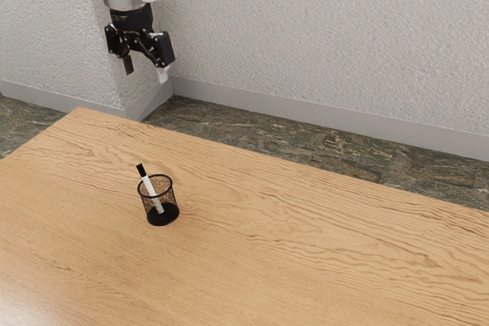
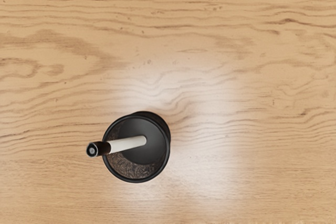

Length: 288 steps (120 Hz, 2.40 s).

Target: Take the marker out of the pen holder and place it to the left of the pen holder.

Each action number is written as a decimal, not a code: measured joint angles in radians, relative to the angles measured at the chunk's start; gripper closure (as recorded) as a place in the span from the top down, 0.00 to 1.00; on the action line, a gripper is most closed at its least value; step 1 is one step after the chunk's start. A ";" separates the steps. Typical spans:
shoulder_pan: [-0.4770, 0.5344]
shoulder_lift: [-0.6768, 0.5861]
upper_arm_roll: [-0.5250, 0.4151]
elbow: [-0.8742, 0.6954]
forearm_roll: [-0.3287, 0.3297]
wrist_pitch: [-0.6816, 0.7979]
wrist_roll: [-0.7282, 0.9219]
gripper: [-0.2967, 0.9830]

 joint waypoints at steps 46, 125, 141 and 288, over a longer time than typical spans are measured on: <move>0.001 0.226 -0.033 0.063 -0.013 0.140 -0.014 0.77; 0.000 0.420 0.099 0.056 -0.183 0.348 -0.483 0.77; -0.001 0.410 0.101 0.060 -0.204 0.313 -0.568 0.77; 0.020 0.532 0.271 0.044 -0.344 0.296 -0.657 0.77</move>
